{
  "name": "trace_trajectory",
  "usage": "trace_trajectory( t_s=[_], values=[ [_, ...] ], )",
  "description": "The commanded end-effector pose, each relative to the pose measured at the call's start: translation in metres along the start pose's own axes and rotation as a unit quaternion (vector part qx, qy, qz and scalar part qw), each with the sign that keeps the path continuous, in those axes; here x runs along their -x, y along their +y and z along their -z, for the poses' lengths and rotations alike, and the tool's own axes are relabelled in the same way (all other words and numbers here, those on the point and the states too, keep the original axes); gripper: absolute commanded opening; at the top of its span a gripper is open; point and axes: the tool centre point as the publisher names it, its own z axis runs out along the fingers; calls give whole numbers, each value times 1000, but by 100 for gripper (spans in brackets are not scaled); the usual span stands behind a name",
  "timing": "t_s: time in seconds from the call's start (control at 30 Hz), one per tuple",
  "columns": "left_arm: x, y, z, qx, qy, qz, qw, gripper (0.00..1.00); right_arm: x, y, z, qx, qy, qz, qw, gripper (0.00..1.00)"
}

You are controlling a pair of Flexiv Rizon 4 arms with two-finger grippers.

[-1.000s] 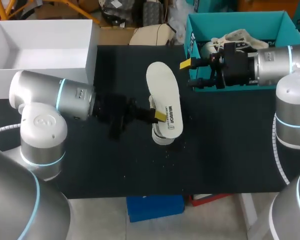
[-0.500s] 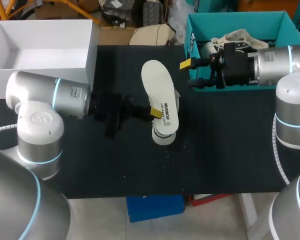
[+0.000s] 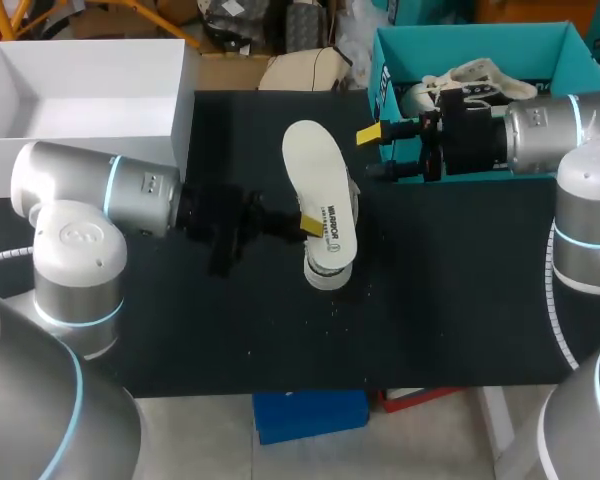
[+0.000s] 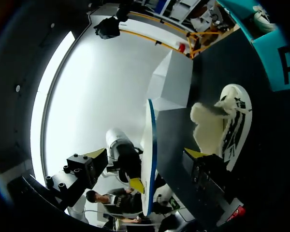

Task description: Take the shoe out of the shoebox, open the shoe tongue, remove and reinsert the insole, then place the shoe into the shoebox

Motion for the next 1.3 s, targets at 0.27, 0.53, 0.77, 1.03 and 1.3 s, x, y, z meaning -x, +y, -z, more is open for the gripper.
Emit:
trace_trajectory(
  t_s=[0.27, 0.53, 0.77, 1.03, 1.3],
  values=[
    [0, -1, -2, 2, 1, -1, 1000, 0, 8, -15, -12, -27, 20, -51, 998, 59],
    [0, -1, -2, 2, 1, -1, 1000, 0, 5, -22, -23, -24, 15, -65, 997, 50],
    [0, -1, -2, 2, 1, -1, 1000, 0, 10, -31, -40, -24, 21, -73, 997, 49],
    [0, -1, -2, 2, 1, -1, 1000, 0, 12, -34, -54, -23, 27, -76, 997, 46],
    [0, -1, -2, 2, 1, -1, 1000, 0, 11, -35, -59, -23, 29, -74, 997, 42]
  ],
)
